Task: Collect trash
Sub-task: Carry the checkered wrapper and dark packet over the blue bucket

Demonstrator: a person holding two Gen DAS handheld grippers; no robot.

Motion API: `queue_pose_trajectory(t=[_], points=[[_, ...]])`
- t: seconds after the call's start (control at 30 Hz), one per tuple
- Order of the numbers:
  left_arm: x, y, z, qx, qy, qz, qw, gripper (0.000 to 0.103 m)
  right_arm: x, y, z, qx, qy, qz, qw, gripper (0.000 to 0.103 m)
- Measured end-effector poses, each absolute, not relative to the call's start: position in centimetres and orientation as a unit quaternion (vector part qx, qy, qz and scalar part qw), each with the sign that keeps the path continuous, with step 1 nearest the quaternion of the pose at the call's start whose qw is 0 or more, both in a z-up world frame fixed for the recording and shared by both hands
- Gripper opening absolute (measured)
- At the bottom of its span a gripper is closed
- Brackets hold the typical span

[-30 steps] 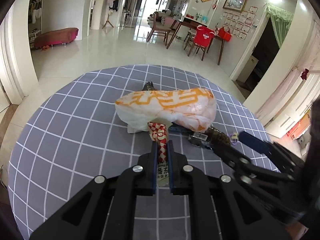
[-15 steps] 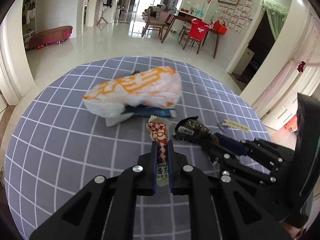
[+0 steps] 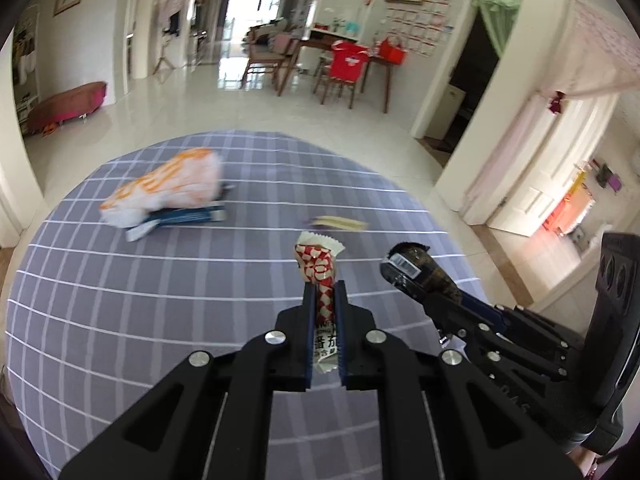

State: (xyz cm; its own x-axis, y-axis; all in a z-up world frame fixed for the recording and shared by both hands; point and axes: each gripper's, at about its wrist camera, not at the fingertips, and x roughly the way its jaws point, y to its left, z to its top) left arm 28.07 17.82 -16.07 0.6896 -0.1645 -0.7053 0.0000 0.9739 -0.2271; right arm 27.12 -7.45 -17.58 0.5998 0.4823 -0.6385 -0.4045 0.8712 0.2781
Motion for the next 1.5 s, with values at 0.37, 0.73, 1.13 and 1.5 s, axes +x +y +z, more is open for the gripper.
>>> queue_pose_trajectory(t=[0.37,0.73,1.13,1.5], points=[[26.4,2.7,-14.8,-0.054,0.396,-0.148,0.905,0.009,20.8,-24.1,-16.8,0.151,0.33,0.157,0.919,0.018],[26.0,-10.0,-17.0,-0.002,0.42,-0.228,0.879,0.009,16.5,-34.4,-18.0,0.205,0.305,0.079,0.927,0.019],[26.6,-18.9,-20.2,0.041,0.447,-0.265,0.854,0.009,15.3,-41.6,-21.9,0.253,0.301,-0.01,0.919,0.063],[25.3,-23.2,-22.8,0.079,0.463,-0.282,0.837,0.009,13.6,-43.7,-23.2,0.276,0.311,-0.043,0.909,0.064]])
